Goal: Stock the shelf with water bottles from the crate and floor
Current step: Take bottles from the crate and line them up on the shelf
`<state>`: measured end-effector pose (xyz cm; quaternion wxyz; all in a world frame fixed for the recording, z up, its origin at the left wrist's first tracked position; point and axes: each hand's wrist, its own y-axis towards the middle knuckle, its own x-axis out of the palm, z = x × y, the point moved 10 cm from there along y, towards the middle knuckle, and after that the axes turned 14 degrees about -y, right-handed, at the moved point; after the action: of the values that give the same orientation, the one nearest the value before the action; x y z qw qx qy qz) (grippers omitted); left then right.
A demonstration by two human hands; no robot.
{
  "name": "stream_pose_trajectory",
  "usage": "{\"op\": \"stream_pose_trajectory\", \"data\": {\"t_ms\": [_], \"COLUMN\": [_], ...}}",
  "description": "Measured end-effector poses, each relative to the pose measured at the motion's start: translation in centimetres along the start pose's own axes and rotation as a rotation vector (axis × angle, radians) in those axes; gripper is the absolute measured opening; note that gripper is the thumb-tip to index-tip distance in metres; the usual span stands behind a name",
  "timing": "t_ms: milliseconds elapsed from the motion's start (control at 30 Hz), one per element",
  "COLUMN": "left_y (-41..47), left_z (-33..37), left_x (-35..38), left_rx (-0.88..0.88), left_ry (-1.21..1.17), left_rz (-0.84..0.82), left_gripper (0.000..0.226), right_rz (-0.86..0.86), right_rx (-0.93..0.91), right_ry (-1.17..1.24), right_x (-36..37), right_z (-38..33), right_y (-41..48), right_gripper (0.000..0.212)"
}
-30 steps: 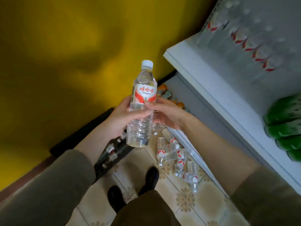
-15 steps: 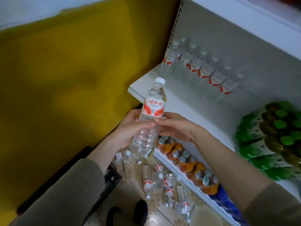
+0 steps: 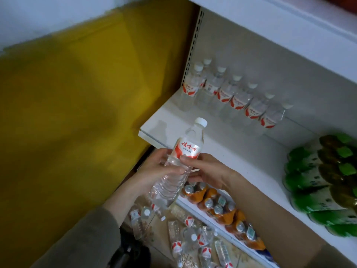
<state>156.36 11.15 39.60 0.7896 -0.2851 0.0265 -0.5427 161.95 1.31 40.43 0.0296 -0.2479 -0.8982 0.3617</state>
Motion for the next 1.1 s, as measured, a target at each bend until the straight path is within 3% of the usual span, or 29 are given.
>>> {"op": "stream_pose_trajectory", "data": {"t_ms": [67,167,333,533,700,1100], "left_y": [2.1,5.5,12.7,21.6,25.7,28.4], "left_z": [0.6,2.2,3.4,1.8,1.3,1.1], "left_x": [0.1,0.9,2.3,4.4,4.9,4.9], "left_rx": [0.011,0.065,0.117,0.083,0.061,0.125], "left_ry": [0.045,0.131,0.142,-0.047,-0.184,-0.198], "left_rz": [-0.048,-0.064,0.094,0.186,0.23,0.269], "left_gripper": [0.075,0.056,0.064,0.07,0.073,0.059], "right_rz": [0.124,0.313,0.585,0.79,0.838,0.756], "right_rx": [-0.026,-0.076,-0.216,-0.286,-0.286,-0.319], "right_ry": [0.019,0.035,0.033,-0.019,0.011,-0.114], "right_x": [-1.8,-5.9,-13.3,-19.6,-22.4,-22.6], "right_z": [-0.3,-1.5,-4.4,-5.3,-5.0,-6.2], "right_y": [1.6,3.5,6.3,12.1,15.4,19.0], "right_gripper": [0.047,0.073,0.05,0.045,0.039,0.059]}}
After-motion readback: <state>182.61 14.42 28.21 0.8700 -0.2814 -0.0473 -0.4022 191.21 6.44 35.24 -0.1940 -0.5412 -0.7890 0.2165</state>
